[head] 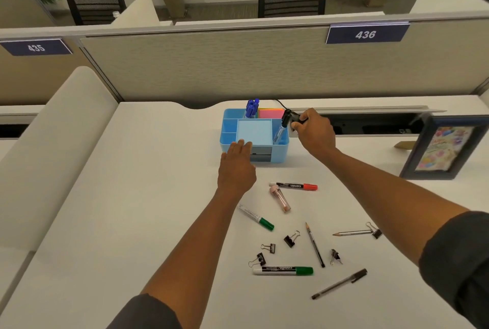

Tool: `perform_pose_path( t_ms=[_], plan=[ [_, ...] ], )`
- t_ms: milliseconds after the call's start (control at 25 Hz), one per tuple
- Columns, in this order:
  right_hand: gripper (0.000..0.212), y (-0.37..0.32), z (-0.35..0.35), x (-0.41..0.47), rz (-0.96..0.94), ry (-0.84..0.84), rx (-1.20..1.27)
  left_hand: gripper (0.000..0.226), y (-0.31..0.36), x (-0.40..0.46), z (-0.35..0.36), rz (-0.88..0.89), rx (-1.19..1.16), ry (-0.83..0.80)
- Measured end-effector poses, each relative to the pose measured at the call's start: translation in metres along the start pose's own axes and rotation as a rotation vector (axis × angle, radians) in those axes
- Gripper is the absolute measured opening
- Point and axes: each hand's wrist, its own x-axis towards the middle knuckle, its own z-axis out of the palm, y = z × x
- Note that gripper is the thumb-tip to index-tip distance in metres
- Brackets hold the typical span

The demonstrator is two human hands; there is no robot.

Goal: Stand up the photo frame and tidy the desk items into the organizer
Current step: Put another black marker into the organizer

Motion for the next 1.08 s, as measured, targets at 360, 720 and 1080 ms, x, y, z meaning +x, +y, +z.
perform_pose_path(
  t_ms=[360,720,1080],
  plan=[
    [0.016,0.040,-0.024,-0.051,-0.096,-0.088,0.028,0.049,0.031,-0.020,-0.001,0.028,-0.082,0.095],
    [0.012,0.101,-0.049,-0.141,-0.245,-0.227,0.093,0.040,0.056,-0.084,0.019,-0.015,-0.153,0.006],
    [0.014,0.158,-0.062,-0.203,-0.257,-0.261,0.057,0.014,0.069,-0.138,0.052,-0.112,-0.145,-0.133]
  ],
)
